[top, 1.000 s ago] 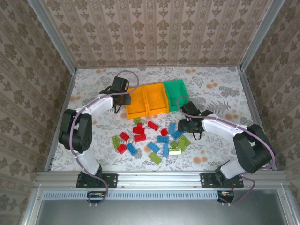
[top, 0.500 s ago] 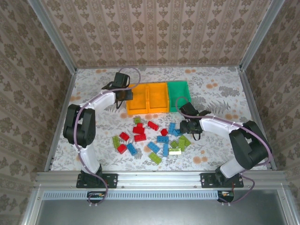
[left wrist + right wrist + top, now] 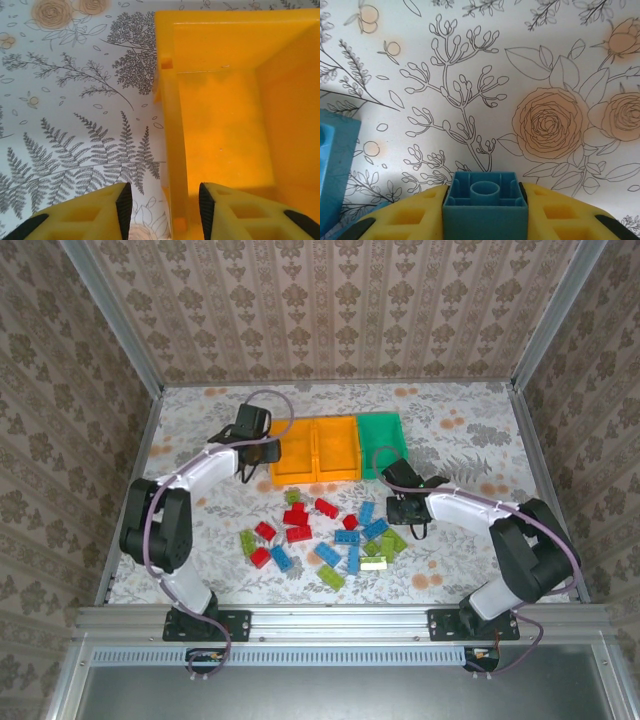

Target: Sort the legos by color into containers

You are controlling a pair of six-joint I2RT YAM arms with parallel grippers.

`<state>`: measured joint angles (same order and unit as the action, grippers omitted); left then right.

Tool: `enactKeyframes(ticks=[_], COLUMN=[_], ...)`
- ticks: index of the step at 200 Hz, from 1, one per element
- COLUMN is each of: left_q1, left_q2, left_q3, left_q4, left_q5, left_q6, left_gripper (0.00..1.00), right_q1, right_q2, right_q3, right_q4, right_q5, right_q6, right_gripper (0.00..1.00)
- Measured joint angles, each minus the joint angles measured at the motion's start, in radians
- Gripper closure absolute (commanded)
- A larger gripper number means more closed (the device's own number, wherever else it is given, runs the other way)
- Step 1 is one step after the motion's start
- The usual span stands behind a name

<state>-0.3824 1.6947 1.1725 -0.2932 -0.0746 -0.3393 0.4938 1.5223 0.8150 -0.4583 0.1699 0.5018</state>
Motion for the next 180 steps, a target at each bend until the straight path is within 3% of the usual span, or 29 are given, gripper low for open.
enactKeyframes(ticks=[25, 95, 139, 180], left_q1=[-0.017, -0.085, -0.108, -0.125], left_q2=[-0.082, -0.268, -0.346, -0.403], left_q3=[-0.077, -0.295, -0.401, -0.443], left_q4=[0.018, 0.061, 0.061, 0.06], left_q5=[-0.025, -0.086, -0.093, -0.089], left_q6=[-0.023, -0.047, -0.058, -0.057], left_gripper=[0.31, 0.25, 0.23, 0.21], right_q1=[0.001, 0.001, -0.024, -0.053], right_q2=[-0.051, -0.101, 0.034, 0.198], right_q3=[0.006, 0.151, 0.329, 0.449], right_q4=[-0.013, 0.053, 0.1, 0.092], right_q5=[0.0, -0.114, -0.091, 0.013], right_q6=[0.001, 0.007, 0.011, 0.001], right_gripper=[0.67, 0.67, 0.66, 0.66])
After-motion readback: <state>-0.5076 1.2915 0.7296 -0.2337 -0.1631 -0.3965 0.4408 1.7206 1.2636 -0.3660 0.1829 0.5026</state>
